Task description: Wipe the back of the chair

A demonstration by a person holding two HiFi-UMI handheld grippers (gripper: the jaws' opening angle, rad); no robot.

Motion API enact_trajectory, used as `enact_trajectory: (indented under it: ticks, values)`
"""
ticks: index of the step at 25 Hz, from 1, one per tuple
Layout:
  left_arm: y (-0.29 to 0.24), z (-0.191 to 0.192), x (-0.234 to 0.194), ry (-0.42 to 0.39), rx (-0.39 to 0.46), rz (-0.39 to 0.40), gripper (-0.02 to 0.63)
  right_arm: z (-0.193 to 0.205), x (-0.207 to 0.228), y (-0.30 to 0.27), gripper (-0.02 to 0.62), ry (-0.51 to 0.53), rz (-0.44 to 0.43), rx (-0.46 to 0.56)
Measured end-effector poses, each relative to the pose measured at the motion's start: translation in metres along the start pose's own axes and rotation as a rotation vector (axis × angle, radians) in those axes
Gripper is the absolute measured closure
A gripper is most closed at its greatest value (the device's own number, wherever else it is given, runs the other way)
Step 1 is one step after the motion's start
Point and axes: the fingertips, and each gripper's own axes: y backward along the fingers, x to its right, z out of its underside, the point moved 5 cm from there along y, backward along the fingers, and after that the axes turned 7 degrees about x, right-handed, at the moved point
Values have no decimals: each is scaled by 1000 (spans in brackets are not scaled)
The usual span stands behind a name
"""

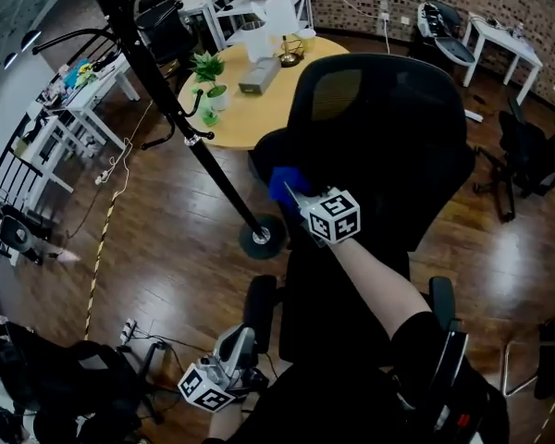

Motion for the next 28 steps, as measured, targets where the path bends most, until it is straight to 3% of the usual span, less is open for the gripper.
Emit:
enact_trajectory:
  ticks: [6,16,20,23,25,28]
  values:
    - [-38,21,0,87,-76,115,617,-7,63,88,557,-21,141,37]
    - [-112,66,16,158,-244,300,617,-36,189,283,557,-58,512,172]
    - [-116,76,20,152,-275,316,617,-37,200,306,557,-22,544,141]
    - [-112,78,18,155,-271,300,617,-41,187,303,557,-58,575,172]
    - [-108,77,19,153,-261,288,617,-41,157,291,557,-92,516,204]
    - [-100,69,17,131,-233,260,617,-18,99,246,557,-113,350,159]
